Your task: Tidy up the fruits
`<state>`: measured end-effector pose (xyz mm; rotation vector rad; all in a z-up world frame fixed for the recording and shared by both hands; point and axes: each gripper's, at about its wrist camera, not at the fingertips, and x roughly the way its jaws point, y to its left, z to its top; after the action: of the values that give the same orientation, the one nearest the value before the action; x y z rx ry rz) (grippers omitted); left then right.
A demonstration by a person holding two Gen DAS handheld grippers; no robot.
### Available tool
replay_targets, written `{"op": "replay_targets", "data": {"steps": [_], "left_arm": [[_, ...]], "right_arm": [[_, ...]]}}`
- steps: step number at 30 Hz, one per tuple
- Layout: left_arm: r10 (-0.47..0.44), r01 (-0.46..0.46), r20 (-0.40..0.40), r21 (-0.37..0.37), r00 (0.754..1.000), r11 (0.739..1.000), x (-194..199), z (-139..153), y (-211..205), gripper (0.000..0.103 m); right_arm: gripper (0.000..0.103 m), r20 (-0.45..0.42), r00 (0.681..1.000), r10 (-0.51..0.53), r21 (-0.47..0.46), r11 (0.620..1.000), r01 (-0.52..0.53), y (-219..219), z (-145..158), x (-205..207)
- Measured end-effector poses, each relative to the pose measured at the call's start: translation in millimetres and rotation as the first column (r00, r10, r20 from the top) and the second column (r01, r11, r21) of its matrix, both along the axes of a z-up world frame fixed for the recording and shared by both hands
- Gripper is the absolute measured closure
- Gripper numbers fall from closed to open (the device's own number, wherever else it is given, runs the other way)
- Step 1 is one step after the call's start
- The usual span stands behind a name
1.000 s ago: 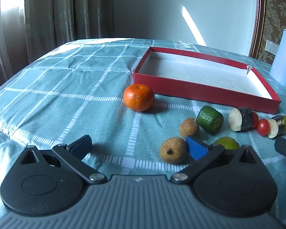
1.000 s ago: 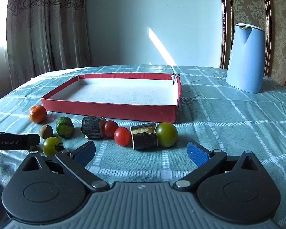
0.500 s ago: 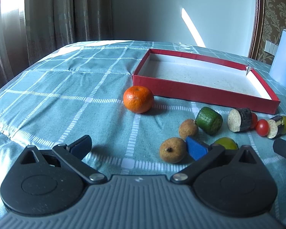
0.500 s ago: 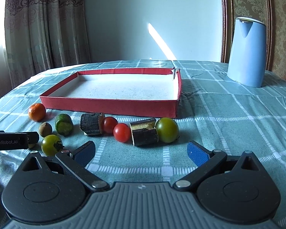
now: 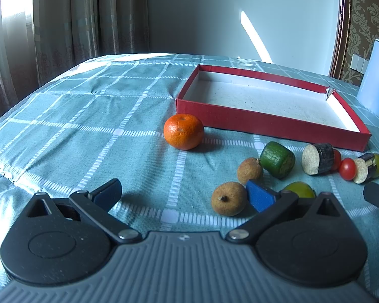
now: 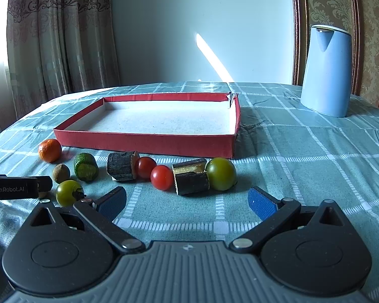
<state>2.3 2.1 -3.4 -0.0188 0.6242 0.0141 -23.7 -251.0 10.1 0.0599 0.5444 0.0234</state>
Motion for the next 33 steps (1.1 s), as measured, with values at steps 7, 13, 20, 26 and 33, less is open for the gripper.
{"op": "replay_targets", "data": {"steps": [7, 13, 20, 26, 33], "left_arm": [[0.0, 0.0, -0.001, -0.001, 1.0, 1.0, 0, 0, 0, 0.0], [-0.001, 0.001, -0.003, -0.004, 1.0, 1.0, 1, 0, 0, 0.0], [-0.001, 0.001, -0.004, -0.006, 1.0, 1.0, 1, 0, 0, 0.0], [-0.005, 0.005, -0.005, -0.008, 1.0, 1.0, 2, 0, -1, 0.0], [-0.01, 0.01, -0.006, -0.011, 1.0, 1.0, 2, -1, -2, 0.0]], "right_arm": [[0.0, 0.005, 1.0, 0.019, 0.005, 1.0, -0.019, -1, 2, -3], [0.0, 0.008, 0.999, 0.04, -0.011, 0.999, -0.04, 1, 2, -5], [0.0, 0.018, 0.998, 0.053, -0.012, 0.999, -0.053, -2, 3, -8], [0.0, 0.019, 0.997, 0.074, -0.059, 0.996, -0.073, -17, 4, -9], [0.007, 0.031, 0.993, 0.11, -0.077, 0.991, -0.107, -28, 7, 5]]}}
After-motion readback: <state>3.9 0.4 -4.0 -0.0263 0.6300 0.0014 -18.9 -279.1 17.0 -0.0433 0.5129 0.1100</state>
